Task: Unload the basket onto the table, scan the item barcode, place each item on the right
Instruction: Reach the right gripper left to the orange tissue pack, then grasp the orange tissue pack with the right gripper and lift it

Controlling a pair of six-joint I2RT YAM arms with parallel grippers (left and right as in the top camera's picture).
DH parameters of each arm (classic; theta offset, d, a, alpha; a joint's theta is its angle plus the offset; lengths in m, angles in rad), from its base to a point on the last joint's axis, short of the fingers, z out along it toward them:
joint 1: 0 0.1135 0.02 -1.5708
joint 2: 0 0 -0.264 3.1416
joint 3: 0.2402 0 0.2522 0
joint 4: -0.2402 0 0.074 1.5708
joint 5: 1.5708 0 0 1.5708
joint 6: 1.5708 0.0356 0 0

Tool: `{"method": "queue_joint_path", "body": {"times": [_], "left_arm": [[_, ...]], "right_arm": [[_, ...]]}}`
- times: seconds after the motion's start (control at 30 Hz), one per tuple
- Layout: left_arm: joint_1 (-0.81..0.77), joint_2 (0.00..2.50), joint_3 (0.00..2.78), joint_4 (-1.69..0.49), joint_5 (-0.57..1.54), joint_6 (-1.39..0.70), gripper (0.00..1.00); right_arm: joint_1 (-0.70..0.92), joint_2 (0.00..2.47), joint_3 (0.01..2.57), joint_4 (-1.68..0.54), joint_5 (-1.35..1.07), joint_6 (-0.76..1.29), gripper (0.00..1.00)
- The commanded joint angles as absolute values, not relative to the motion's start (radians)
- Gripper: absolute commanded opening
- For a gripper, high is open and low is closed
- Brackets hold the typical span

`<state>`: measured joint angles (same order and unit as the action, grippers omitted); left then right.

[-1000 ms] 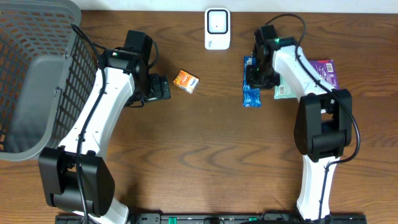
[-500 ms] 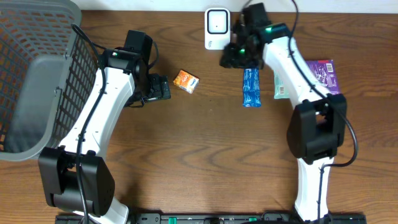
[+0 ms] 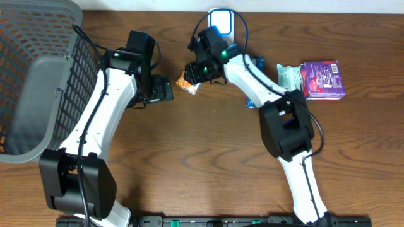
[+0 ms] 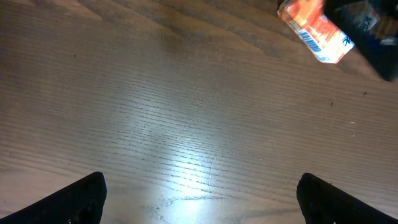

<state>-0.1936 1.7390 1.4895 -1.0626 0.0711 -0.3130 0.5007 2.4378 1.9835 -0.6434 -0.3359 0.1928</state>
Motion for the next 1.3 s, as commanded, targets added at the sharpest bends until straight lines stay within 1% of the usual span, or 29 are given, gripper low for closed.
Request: {"method": "queue_joint_path", "body": {"times": [0.0,0.1,0.2,0.27,0.33,0.5,0.6,0.67,0.7,0.73,0.77,0.8,1.0,1.07,1.13,1.27], "left_arm": [[-0.193,1.734,1.487,-1.065,0.059,-0.3,0.98],[-0.193,1.734,1.487,-1.065,0.059,-0.3,0.98],[-0.193,1.734,1.487,-1.065,0.059,-0.3,0.98],[-0.193,1.734,1.487,-1.065,0.059,-0.3,0.98],[-0.193,1.734,1.487,-1.065,0.059,-0.3,0.98],[-0.193,1.734,1.487,-1.065,0.058,-0.3,0.98],[-0.193,1.734,1.487,-1.065,0.059,-0.3,0.98],[-0.193,1.734,1.487,-1.065,0.058,-0.3,0.98],[-0.193,1.734,1.487,-1.065,0.058,-0.3,0.98],[-0.193,1.734,1.487,-1.065,0.059,-0.3,0.98],[-0.193,1.734,1.487,-1.065,0.059,-0.3,0.98],[-0.193,1.734,1.487,-1.065,0.059,-0.3,0.98],[-0.193,1.734,1.487,-1.065,0.059,-0.3,0.98],[-0.193,1.734,1.487,-1.065,0.058,-0.3,0.98],[-0.193,1.734,1.487,-1.065,0.058,-0.3,0.98],[-0.193,1.734,1.487,-1.065,0.059,-0.3,0.98]], "right_arm": [[0.503,2.477,1.991,-0.645,-0.327,0.179,0.5],[0.503,2.486,1.991,-0.682,-0.326,0.184,0.3],[0.498,2.477,1.991,-0.72,-0.322,0.186,0.2],[0.49,2.46,1.991,-0.757,-0.309,0.191,0.17],[0.479,2.439,1.991,-0.799,-0.25,0.244,0.16],[0.447,2.362,1.991,-0.957,-0.004,0.459,0.14],[0.434,2.326,1.991,-1.011,0.054,0.503,0.16],[0.428,2.315,1.991,-1.021,0.054,0.505,0.22],[0.426,2.315,1.991,-1.023,0.054,0.505,0.25],[0.424,2.315,1.991,-1.024,0.054,0.505,0.33],[0.424,2.315,1.991,-1.026,0.053,0.505,0.44],[0.424,2.315,1.991,-1.031,0.053,0.505,0.52],[0.426,2.315,1.991,-1.036,0.046,0.502,0.67],[0.416,2.315,1.991,-1.044,0.03,0.471,0.68],[0.393,2.315,1.991,-1.053,-0.045,0.354,0.67],[0.35,2.315,1.991,-1.048,-0.218,0.202,0.61]]}}
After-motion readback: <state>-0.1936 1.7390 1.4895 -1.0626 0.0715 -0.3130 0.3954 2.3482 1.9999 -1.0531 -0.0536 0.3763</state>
